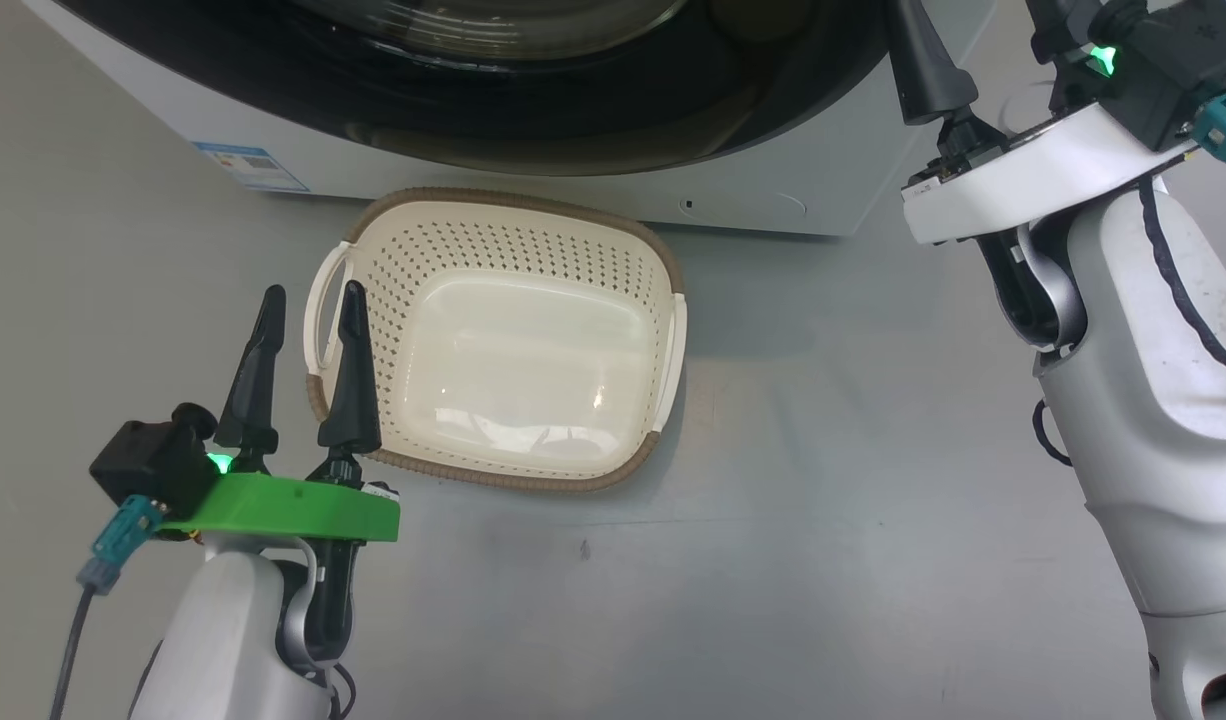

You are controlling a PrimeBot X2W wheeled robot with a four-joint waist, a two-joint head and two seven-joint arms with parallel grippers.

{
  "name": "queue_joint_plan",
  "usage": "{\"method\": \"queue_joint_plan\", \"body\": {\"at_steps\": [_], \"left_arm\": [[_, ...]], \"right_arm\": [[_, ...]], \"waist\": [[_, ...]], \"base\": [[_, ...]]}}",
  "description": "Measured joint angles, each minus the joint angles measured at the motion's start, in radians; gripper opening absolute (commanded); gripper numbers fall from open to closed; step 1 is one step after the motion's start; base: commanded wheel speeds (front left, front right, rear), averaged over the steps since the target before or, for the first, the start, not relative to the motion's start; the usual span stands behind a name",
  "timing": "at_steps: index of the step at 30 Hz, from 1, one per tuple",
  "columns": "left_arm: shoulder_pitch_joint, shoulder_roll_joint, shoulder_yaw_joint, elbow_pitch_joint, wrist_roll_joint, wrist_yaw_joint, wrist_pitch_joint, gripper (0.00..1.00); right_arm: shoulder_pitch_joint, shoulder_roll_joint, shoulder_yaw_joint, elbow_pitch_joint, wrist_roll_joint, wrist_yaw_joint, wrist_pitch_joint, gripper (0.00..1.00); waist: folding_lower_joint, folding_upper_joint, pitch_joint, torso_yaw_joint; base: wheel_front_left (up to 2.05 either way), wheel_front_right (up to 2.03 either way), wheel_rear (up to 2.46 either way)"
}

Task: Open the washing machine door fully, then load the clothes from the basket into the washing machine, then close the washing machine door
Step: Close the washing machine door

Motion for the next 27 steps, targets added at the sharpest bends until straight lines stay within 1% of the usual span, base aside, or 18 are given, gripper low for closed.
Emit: {"method": "queue_joint_plan", "body": {"at_steps": [8, 10, 17, 27], "left_arm": [[0.035, 0.015, 0.05, 0.035, 0.004, 0.0, 0.0, 1.0], [0.042, 0.016, 0.054, 0.041, 0.004, 0.0, 0.0, 1.0], [0.09, 0.019, 0.064, 0.068, 0.011, 0.0, 0.0, 1.0], [0.155, 0.027, 0.093, 0.09, 0.026, 0.0, 0.0, 1.0]], "right_arm": [[0.112, 0.001, -0.023, -0.058, -0.004, 0.0, 0.0, 1.0], [0.129, 0.0, -0.023, -0.063, -0.004, 0.0, 0.0, 1.0], [0.272, -0.003, -0.041, -0.09, -0.008, 0.0, 0.0, 1.0], [0.454, 0.001, -0.119, -0.112, -0.011, 0.0, 0.0, 1.0]], "waist": [[0.0, 0.0, -0.06, -0.037], [0.0, 0.0, -0.069, -0.042], [0.0, 0.0, -0.14, -0.072], [0.0, 0.0, -0.241, -0.106]], "base": [[0.0, 0.0, 0.0], [0.0, 0.0, 0.0], [0.0, 0.0, 0.0], [0.0, 0.0, 0.0]]}}
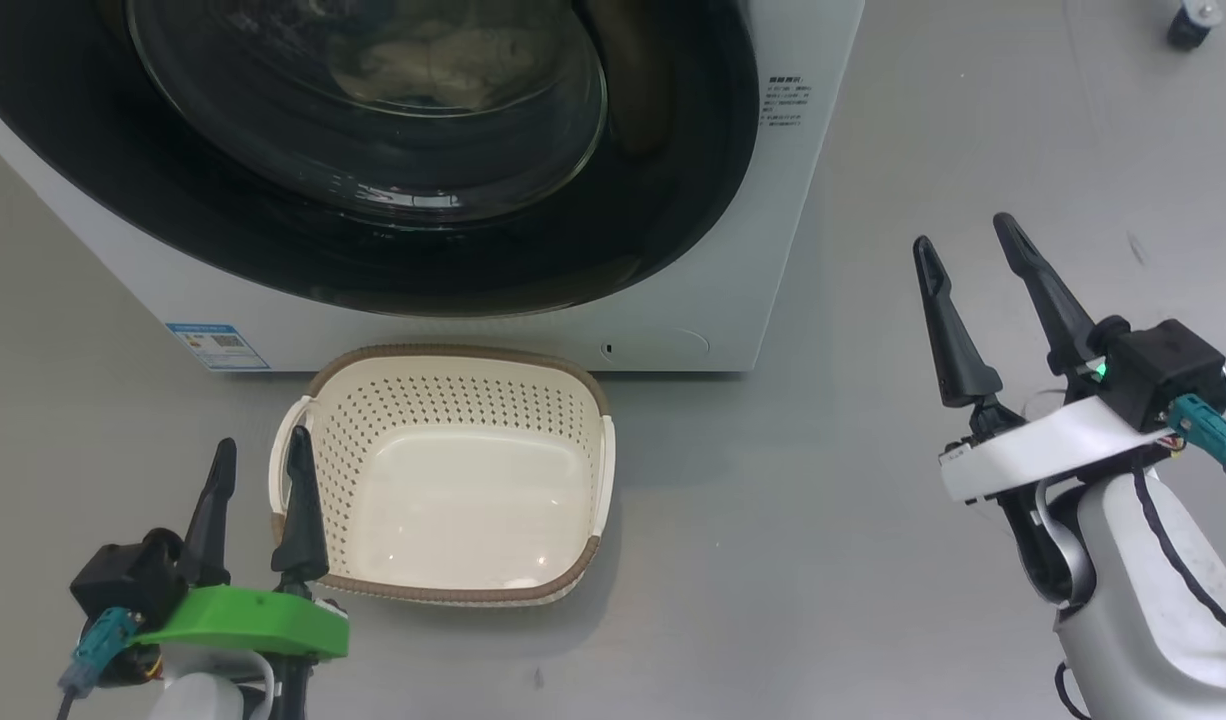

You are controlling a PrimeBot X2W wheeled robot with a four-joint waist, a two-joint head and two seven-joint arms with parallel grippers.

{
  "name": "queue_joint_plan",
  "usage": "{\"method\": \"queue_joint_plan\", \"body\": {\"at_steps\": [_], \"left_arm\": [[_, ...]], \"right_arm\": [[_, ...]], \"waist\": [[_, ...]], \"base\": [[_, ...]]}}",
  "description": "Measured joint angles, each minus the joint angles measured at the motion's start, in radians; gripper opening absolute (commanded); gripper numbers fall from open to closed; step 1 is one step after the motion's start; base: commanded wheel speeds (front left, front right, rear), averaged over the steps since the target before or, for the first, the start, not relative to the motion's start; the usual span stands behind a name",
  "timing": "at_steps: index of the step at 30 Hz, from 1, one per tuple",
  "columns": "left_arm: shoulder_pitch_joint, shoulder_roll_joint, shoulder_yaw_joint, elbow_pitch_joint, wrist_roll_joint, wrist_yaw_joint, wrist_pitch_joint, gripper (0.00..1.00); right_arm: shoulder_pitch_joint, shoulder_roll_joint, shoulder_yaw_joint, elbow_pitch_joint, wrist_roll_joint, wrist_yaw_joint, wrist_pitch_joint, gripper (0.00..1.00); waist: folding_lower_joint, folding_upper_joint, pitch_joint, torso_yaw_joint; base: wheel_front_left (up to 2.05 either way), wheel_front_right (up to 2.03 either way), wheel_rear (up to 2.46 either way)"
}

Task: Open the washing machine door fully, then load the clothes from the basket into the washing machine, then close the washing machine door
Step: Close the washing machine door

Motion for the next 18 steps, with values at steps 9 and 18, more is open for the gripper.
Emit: {"method": "queue_joint_plan", "body": {"at_steps": [9, 18], "left_arm": [[0.06, 0.0, 0.019, 0.028, 0.011, 0.0, 0.0, 1.0], [0.101, 0.0, 0.02, 0.044, 0.021, 0.0, 0.0, 1.0]], "right_arm": [[0.149, 0.01, -0.077, 0.0, -0.007, 0.0, 0.0, 1.0], [0.251, 0.024, -0.123, -0.016, -0.011, 0.0, 0.0, 1.0]], "waist": [[0.0, 0.0, -0.09, -0.018], [0.0, 0.0, -0.168, -0.025]], "base": [[0.0, 0.0, 0.0], [0.0, 0.0, 0.0]]}}
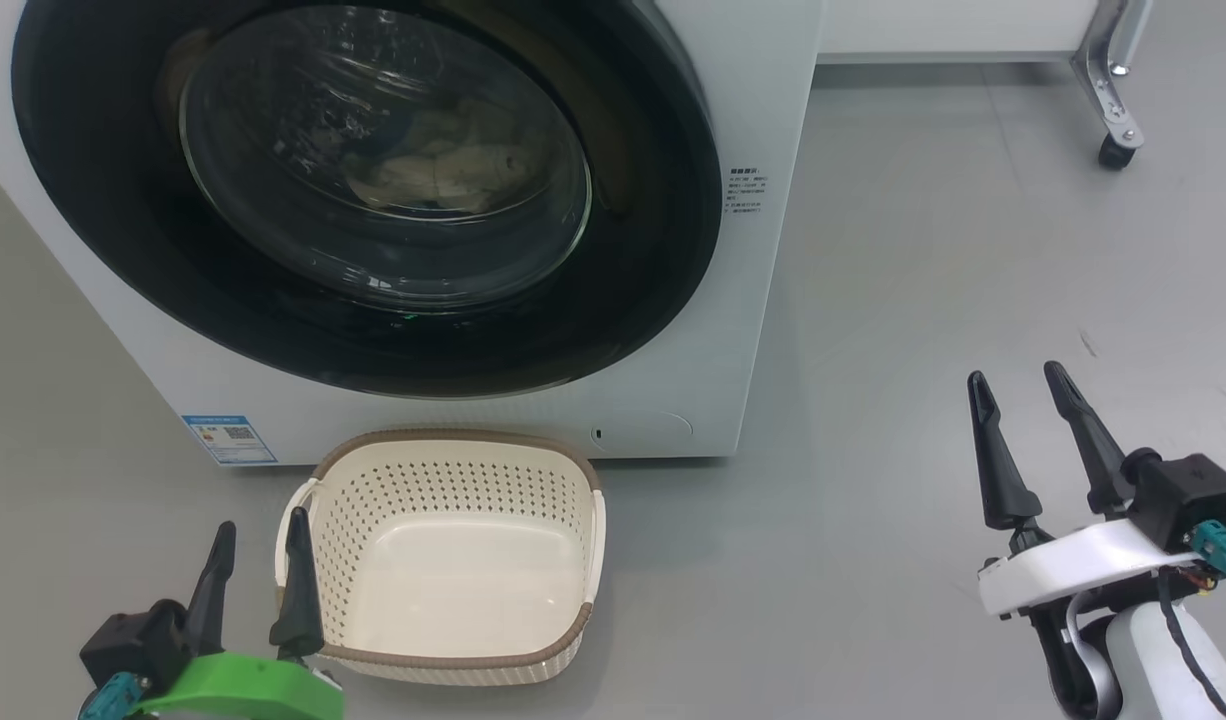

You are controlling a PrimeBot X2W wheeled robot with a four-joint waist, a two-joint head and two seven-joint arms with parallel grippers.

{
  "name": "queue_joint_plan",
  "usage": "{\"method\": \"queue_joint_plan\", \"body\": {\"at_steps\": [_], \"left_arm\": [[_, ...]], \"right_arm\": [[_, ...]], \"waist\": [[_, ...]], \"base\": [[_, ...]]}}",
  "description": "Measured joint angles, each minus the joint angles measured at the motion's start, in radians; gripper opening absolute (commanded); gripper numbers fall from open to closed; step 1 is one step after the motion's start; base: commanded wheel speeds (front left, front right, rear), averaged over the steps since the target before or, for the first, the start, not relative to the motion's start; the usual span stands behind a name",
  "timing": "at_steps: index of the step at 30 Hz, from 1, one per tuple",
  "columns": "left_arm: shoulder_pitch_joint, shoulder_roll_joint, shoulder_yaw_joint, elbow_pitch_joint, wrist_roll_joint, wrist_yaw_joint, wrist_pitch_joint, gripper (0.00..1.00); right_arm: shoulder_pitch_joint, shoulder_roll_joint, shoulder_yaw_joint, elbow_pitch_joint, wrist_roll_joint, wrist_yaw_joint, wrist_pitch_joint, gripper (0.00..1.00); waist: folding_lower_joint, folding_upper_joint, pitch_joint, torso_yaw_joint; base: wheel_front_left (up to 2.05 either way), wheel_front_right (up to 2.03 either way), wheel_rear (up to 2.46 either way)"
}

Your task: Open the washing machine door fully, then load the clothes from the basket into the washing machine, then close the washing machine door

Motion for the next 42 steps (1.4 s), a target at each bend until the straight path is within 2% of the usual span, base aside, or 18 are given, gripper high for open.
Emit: {"method": "queue_joint_plan", "body": {"at_steps": [15, 35, 36, 42], "left_arm": [[0.03, 0.001, 0.019, -0.004, 0.007, 0.0, 0.0, 1.0], [0.04, 0.001, 0.015, -0.004, 0.008, 0.0, 0.0, 1.0], [0.042, 0.001, 0.01, -0.004, 0.007, 0.0, 0.0, 0.0], [0.068, -0.022, 0.004, 0.044, 0.005, 0.0, 0.001, 0.0]], "right_arm": [[0.083, 0.05, -0.021, -0.008, -0.003, 0.0, 0.0, 1.0], [0.093, 0.051, -0.033, -0.027, -0.013, 0.0, 0.0, 1.0], [0.093, 0.051, -0.032, -0.027, -0.013, 0.0, 0.0, 0.0], [0.129, 0.075, -0.023, 0.028, -0.011, 0.0, 0.001, 0.0]], "waist": [[0.0, 0.0, -0.021, -0.019], [0.0, 0.0, -0.023, -0.03], [0.0, 0.0, -0.023, -0.03], [0.0, 0.0, -0.023, -0.03]], "base": [[0.0, 0.0, 0.0], [0.0, 0.0, 0.0], [0.0, 0.0, 0.0], [0.0, 0.0, 0.0]]}}
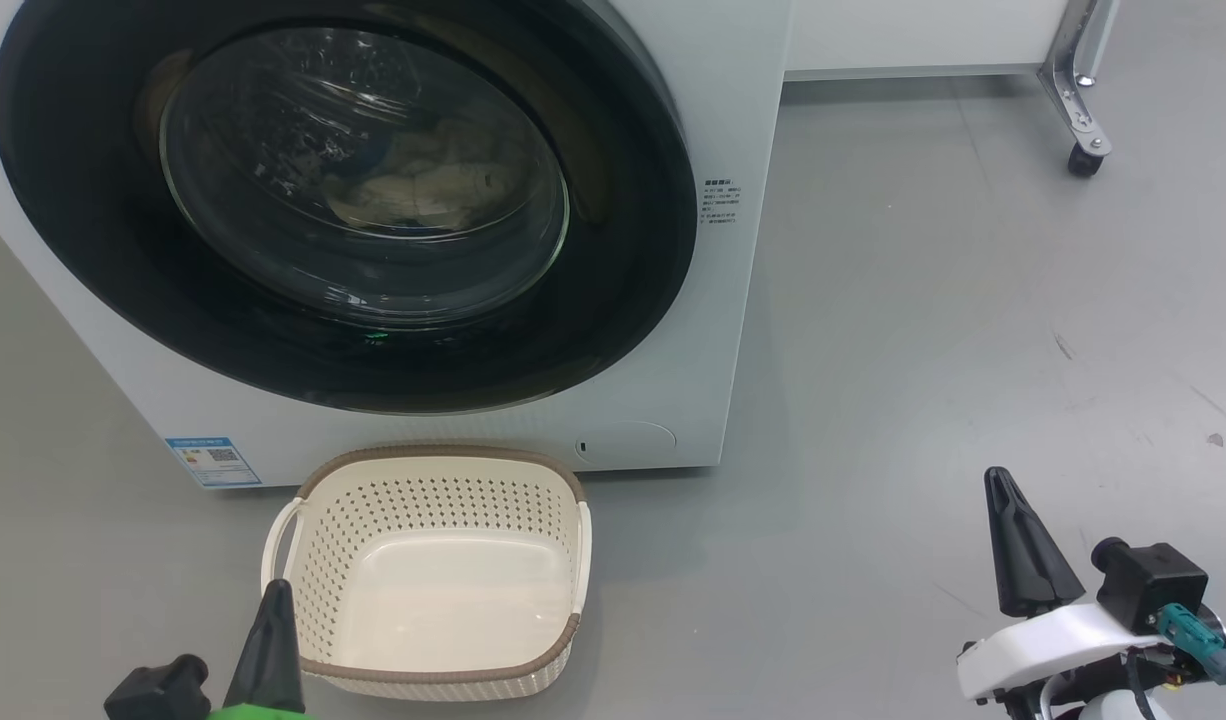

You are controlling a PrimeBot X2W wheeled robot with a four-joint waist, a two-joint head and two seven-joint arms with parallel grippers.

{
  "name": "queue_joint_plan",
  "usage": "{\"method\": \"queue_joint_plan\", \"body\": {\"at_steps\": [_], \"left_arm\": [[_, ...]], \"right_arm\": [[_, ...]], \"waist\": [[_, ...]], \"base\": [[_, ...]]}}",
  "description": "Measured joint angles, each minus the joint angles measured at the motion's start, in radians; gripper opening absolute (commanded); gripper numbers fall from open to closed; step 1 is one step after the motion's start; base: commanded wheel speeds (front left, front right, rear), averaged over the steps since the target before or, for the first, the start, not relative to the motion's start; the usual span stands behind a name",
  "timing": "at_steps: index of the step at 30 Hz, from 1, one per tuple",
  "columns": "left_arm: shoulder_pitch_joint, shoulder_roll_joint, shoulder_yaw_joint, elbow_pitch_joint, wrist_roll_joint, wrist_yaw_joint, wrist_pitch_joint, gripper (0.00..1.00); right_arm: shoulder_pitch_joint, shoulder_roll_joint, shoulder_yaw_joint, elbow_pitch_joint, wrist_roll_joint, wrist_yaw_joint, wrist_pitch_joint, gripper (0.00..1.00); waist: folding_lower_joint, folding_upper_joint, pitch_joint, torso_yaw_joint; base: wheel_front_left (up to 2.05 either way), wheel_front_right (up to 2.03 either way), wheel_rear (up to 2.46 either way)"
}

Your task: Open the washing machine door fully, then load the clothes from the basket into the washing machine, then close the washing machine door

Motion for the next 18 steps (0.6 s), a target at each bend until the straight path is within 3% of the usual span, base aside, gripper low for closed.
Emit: {"method": "queue_joint_plan", "body": {"at_steps": [18], "left_arm": [[0.001, -0.001, 0.022, -0.011, -0.219, 0.0, 0.053, 0.0]], "right_arm": [[0.011, 0.007, -0.006, -0.015, 0.233, 0.0, 0.027, 0.0]], "waist": [[0.0, 0.0, -0.003, -0.003]], "base": [[0.0, 0.0, 0.0]]}}
